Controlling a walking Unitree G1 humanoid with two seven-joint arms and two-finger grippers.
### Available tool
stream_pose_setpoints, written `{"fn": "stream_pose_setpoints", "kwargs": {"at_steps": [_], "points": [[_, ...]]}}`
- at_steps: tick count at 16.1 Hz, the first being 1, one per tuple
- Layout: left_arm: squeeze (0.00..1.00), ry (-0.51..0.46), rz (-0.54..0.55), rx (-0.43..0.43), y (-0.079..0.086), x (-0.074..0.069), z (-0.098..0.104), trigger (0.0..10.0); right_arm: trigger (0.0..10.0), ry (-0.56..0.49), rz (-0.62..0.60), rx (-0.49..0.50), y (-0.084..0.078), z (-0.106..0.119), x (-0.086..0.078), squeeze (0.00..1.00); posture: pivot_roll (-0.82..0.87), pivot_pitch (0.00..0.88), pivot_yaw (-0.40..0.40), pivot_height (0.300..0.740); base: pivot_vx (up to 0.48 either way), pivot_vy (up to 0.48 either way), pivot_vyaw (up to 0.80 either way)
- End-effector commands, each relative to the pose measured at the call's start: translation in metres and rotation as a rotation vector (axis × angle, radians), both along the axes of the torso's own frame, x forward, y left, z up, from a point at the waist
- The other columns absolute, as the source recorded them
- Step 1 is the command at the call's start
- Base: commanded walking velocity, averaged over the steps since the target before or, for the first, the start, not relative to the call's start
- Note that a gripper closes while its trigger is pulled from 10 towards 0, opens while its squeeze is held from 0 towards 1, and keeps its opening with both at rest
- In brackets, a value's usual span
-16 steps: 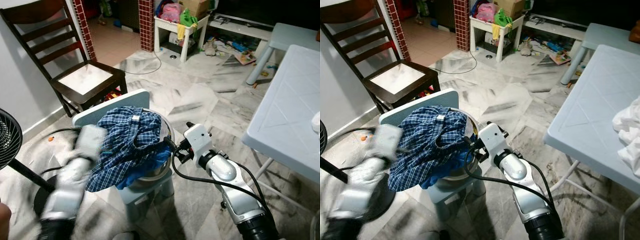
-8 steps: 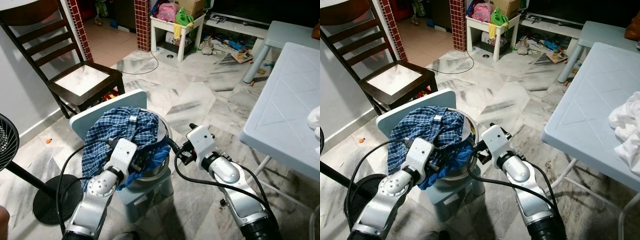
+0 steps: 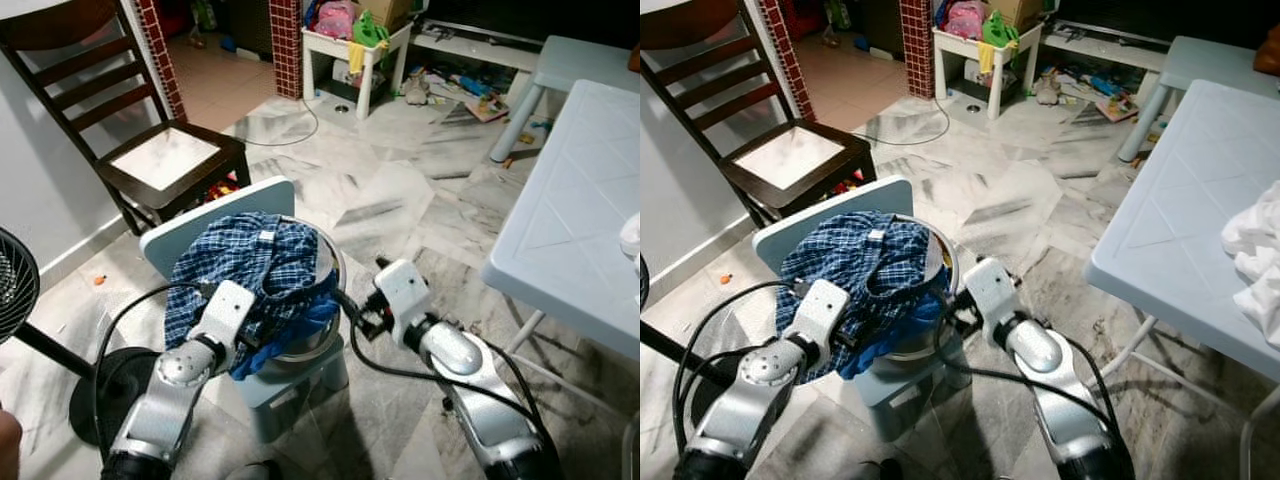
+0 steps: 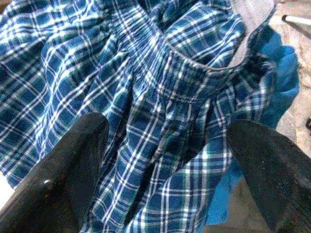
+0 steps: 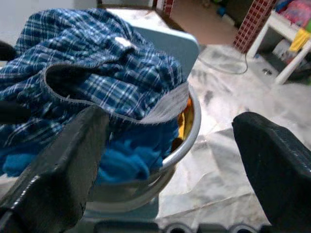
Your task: Hang hanger
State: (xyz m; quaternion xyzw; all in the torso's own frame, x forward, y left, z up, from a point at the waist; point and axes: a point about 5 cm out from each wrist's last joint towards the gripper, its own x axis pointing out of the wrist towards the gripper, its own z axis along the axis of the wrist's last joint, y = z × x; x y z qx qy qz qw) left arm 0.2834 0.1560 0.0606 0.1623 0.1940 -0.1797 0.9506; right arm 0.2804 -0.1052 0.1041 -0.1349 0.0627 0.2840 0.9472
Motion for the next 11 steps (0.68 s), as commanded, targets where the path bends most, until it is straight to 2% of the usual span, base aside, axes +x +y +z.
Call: {"fn": "stream_pose_setpoints", "kwargs": {"at_steps": [1, 6, 7, 11], "points": [[0.00, -0.006, -0.004, -0.001, 0.001, 0.005, 0.002, 10.0, 10.0, 0.019, 0.020, 0.010, -0.001, 0.003, -0.005, 0.00, -0.05, 0.128, 0.031, 0.740, 0.000, 0.000, 0.00], [0.00, -0.021, -0.021, -0.013, -0.008, 0.014, 0.006, 10.0, 10.0, 0.068, 0.044, 0.001, -0.011, 0.001, -0.016, 0.00, -0.08, 0.140, 0.035, 0.740, 0.000, 0.000, 0.00], [0.00, -0.039, -0.045, -0.013, -0.014, 0.020, 0.009, 10.0, 10.0, 0.082, 0.034, -0.015, -0.018, -0.001, -0.019, 0.00, -0.08, 0.144, 0.037, 0.740, 0.000, 0.000, 0.00], [0.00, -0.025, -0.066, -0.014, -0.018, 0.027, 0.002, 10.0, 10.0, 0.093, 0.023, -0.008, -0.013, 0.003, -0.020, 0.00, -0.09, 0.154, 0.043, 0.740, 0.000, 0.000, 0.00]]}}
